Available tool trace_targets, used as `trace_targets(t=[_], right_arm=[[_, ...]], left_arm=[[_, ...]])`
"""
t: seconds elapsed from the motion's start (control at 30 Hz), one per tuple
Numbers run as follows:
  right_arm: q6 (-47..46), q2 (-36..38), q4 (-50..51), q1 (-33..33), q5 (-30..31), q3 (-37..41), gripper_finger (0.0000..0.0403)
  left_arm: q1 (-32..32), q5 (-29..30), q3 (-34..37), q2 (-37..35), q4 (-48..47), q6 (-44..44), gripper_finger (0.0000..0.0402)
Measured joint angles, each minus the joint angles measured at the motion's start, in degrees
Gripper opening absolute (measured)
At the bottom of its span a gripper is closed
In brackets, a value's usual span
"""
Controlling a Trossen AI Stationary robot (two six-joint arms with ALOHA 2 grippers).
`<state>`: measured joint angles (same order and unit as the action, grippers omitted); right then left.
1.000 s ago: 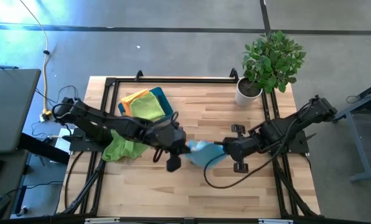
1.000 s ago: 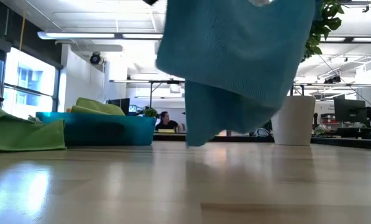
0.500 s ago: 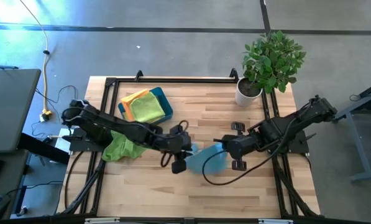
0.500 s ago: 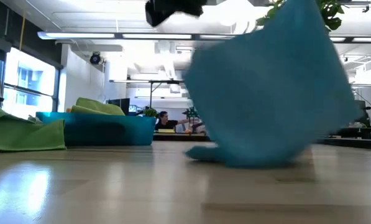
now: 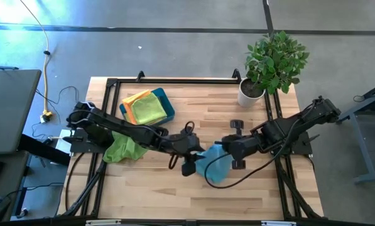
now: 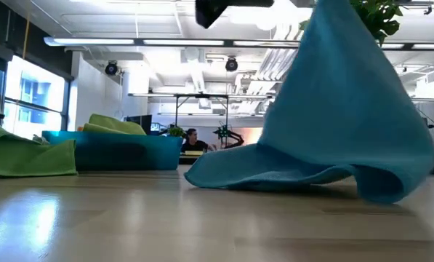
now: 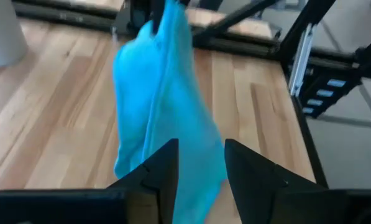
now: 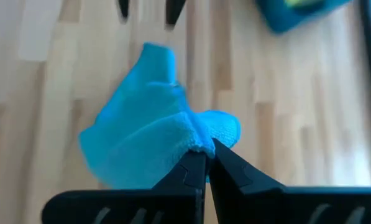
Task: Fold microfiber towels
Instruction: Fold the blue microfiber cloth
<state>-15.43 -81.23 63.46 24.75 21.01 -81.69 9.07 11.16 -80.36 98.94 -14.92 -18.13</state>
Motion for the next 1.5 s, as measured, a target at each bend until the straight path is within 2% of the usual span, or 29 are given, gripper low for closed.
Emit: trace_targets(t=[0.27,0.43,0.63,1.1,1.3,1.5], right_arm=[[11.15,0.00,-6.54,0.00,4.01,0.00,0.0000],[18.19,0.00,-9.76,0.00,7.96,0.00,0.0000],[21.90,-0.02,-11.87,0.00,8.49,0.02,0.0000],[23.46,-0.02,-11.33,0.02,6.79,0.02,0.0000],[26.14,-0.02,-11.39,0.02,6.76,0.02,0.0000],[26.73,-0.02,-11.46,0.02,6.76,0.02,0.0000]], left_arm=[[-1.73,1.54,0.00,-0.03,3.45,4.49,0.0135],[-3.12,-2.48,0.06,1.27,2.37,4.85,0.0136],[-3.92,-6.22,0.04,3.94,2.35,4.85,0.0136],[-3.02,-0.94,0.02,3.19,4.05,13.47,0.0136],[-2.15,5.30,0.02,3.17,5.32,19.60,0.0136],[-2.30,2.66,0.02,3.17,4.46,19.64,0.0136]])
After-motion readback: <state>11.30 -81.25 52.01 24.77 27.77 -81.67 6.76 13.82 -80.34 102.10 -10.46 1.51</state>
